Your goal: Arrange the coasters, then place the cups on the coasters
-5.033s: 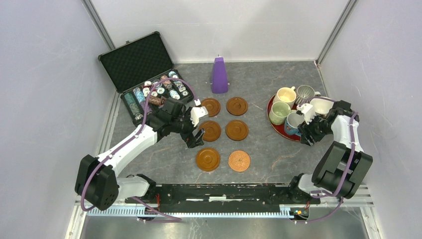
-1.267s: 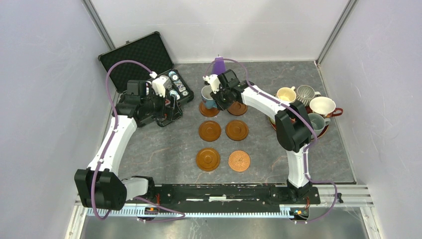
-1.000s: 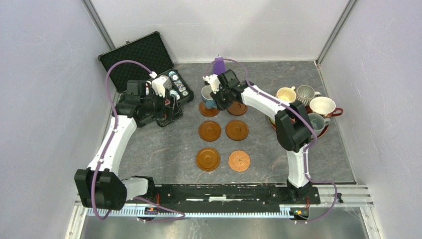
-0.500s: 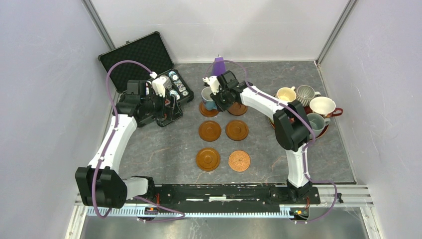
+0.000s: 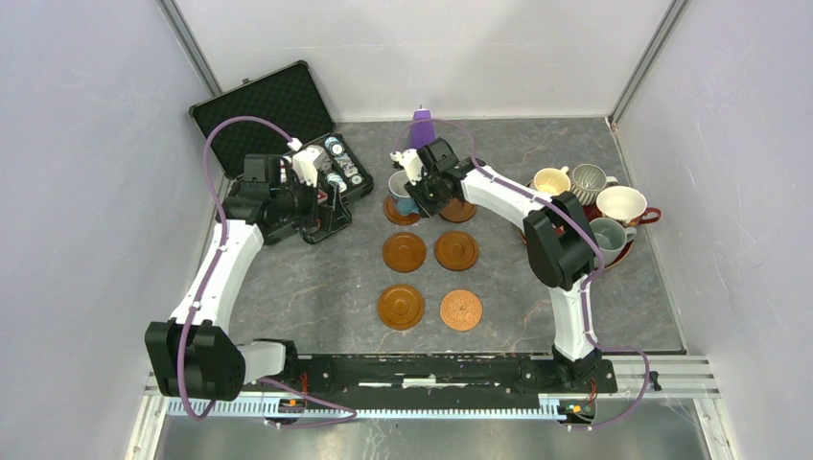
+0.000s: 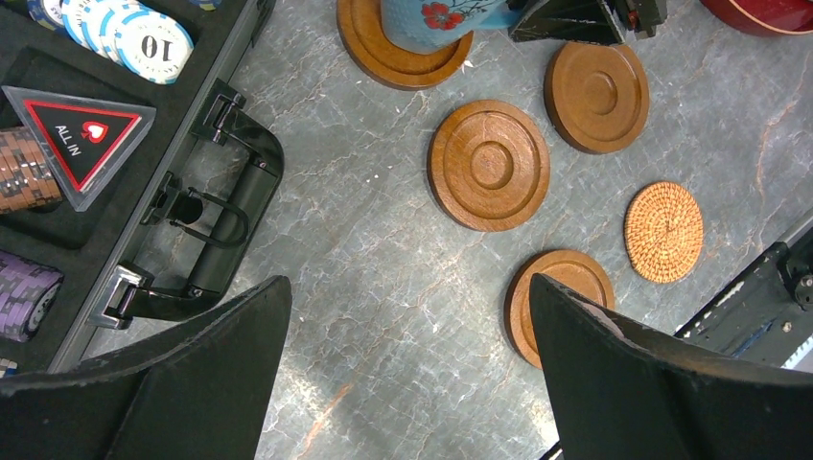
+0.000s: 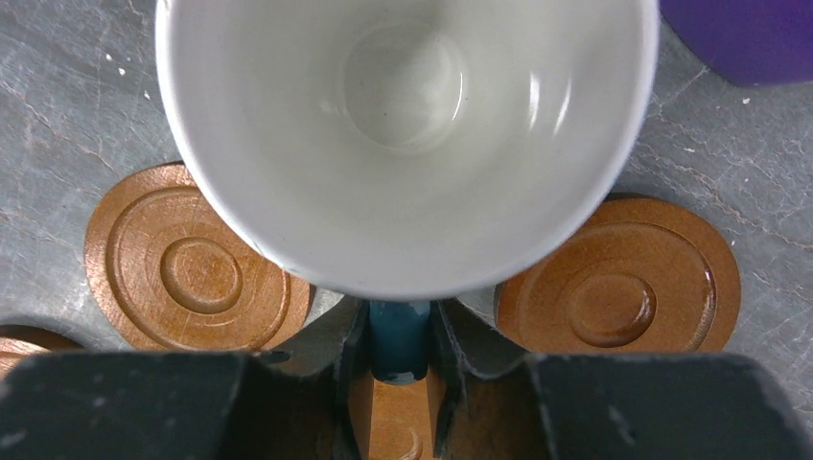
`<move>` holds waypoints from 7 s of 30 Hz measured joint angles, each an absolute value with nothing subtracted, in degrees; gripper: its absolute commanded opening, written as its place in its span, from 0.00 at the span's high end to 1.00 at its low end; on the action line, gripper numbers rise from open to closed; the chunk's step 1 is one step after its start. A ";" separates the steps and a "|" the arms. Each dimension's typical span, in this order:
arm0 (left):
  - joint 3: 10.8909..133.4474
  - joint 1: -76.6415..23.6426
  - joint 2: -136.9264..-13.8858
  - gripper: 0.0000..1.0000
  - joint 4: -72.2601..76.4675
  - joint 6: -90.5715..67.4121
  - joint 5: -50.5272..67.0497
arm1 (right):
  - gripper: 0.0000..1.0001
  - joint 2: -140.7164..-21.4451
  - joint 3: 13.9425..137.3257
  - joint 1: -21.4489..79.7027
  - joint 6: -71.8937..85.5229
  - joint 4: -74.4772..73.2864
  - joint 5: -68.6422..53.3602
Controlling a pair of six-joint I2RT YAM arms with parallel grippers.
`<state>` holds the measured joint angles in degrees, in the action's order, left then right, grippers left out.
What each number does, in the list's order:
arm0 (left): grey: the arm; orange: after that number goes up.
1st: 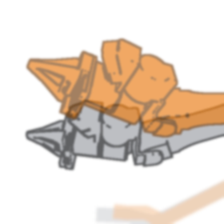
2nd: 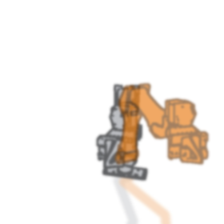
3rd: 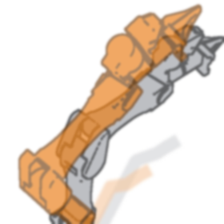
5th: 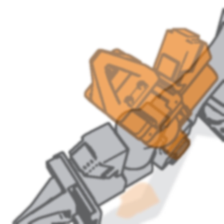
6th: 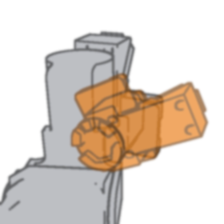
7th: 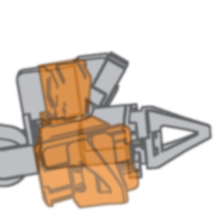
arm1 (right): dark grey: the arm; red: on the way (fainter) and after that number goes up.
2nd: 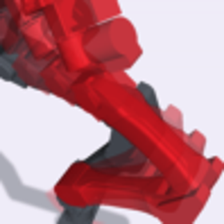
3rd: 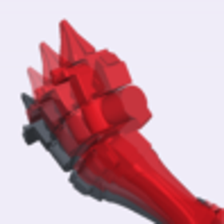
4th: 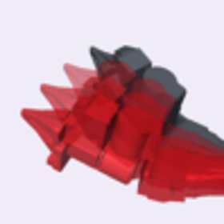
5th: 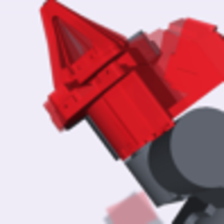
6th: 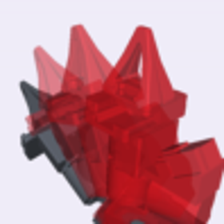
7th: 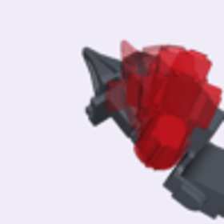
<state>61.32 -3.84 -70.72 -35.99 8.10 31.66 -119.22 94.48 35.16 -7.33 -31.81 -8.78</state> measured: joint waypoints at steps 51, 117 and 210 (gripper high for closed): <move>59.44 -3.44 -69.17 0.00 -35.79 8.14 31.44 | 0.03 -80.23 73.84 -7.55 -49.32 -55.55 -32.56; 56.58 -3.44 -66.06 0.00 -32.73 8.14 33.34 | 0.63 -89.97 54.15 -13.34 -51.31 -32.80 -28.82; 58.46 -3.44 -69.82 0.00 -35.92 8.16 31.70 | 0.72 -104.09 69.52 23.44 -8.27 -17.56 -3.84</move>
<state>58.46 -3.44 -69.82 -35.92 8.16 31.70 -104.09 69.52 23.44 -8.27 -17.56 -3.84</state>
